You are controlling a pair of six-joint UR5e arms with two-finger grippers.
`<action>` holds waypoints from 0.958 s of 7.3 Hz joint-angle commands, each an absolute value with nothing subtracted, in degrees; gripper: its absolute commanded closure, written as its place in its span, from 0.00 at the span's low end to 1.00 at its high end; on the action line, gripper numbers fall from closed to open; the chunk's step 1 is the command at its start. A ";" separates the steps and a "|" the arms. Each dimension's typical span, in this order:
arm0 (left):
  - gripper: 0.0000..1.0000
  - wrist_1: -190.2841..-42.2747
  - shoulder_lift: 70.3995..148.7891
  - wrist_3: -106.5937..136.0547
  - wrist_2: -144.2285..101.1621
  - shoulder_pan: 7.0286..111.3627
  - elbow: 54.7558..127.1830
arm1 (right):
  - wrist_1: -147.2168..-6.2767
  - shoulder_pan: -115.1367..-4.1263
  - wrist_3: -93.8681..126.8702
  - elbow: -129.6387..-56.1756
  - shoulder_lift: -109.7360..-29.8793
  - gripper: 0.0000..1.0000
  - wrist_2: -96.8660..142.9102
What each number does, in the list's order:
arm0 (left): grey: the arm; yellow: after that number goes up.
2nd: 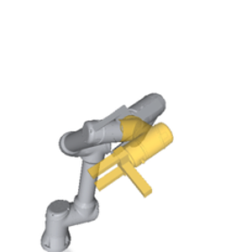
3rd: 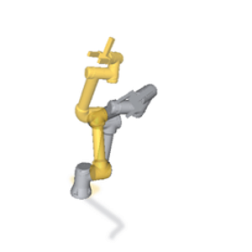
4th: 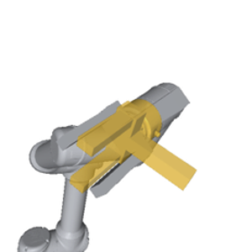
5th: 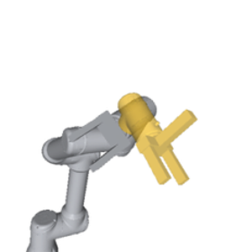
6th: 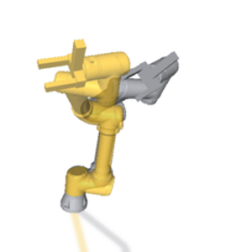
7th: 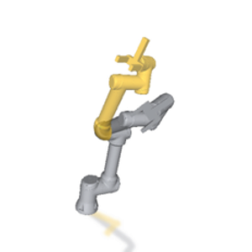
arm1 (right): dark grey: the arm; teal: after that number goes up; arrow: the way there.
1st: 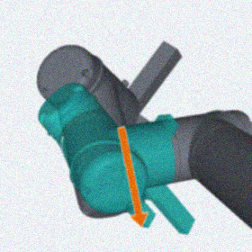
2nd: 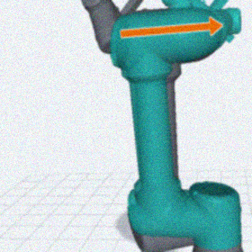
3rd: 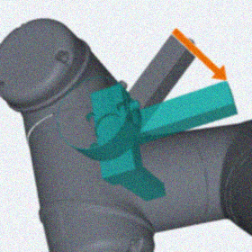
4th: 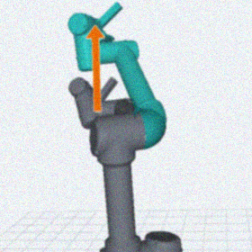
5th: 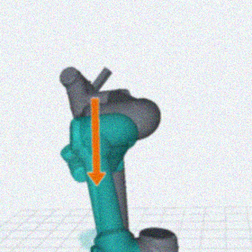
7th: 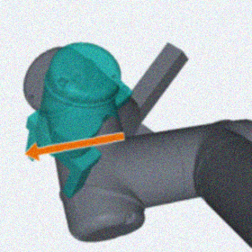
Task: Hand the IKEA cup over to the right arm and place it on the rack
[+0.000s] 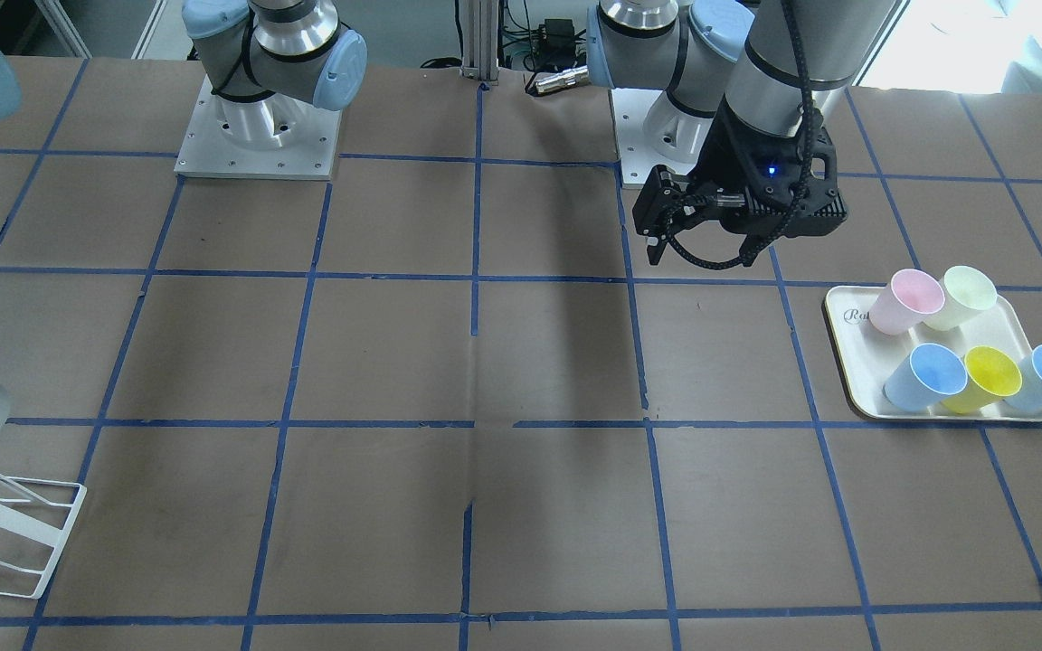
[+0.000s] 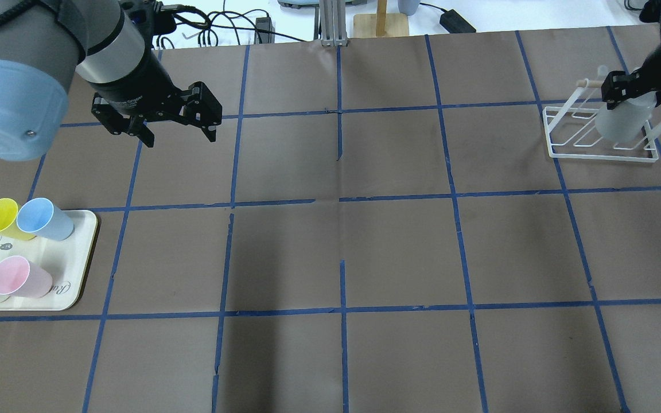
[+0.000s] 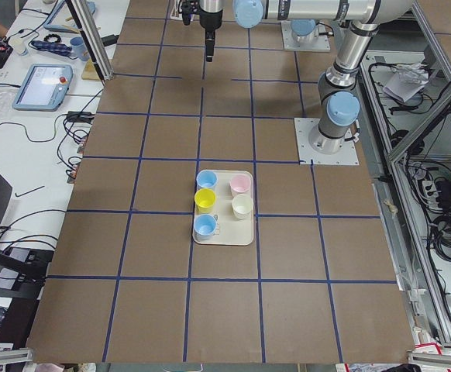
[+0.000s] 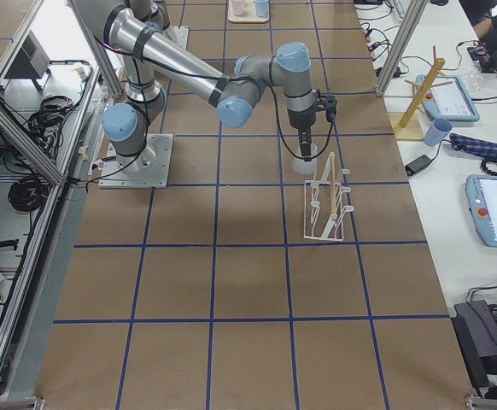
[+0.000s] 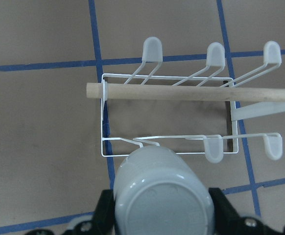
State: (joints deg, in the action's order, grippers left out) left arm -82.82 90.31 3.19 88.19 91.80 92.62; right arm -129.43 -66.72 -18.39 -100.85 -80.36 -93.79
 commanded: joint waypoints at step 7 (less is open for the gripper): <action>0.00 -83.41 89.91 2.72 85.87 91.76 92.55 | -129.20 -66.80 -17.67 -96.68 -75.77 0.58 -91.85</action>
State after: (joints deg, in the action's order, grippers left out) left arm -83.35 89.91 2.60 85.96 91.74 92.58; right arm -129.18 -66.79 -17.75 -96.80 -76.34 -92.31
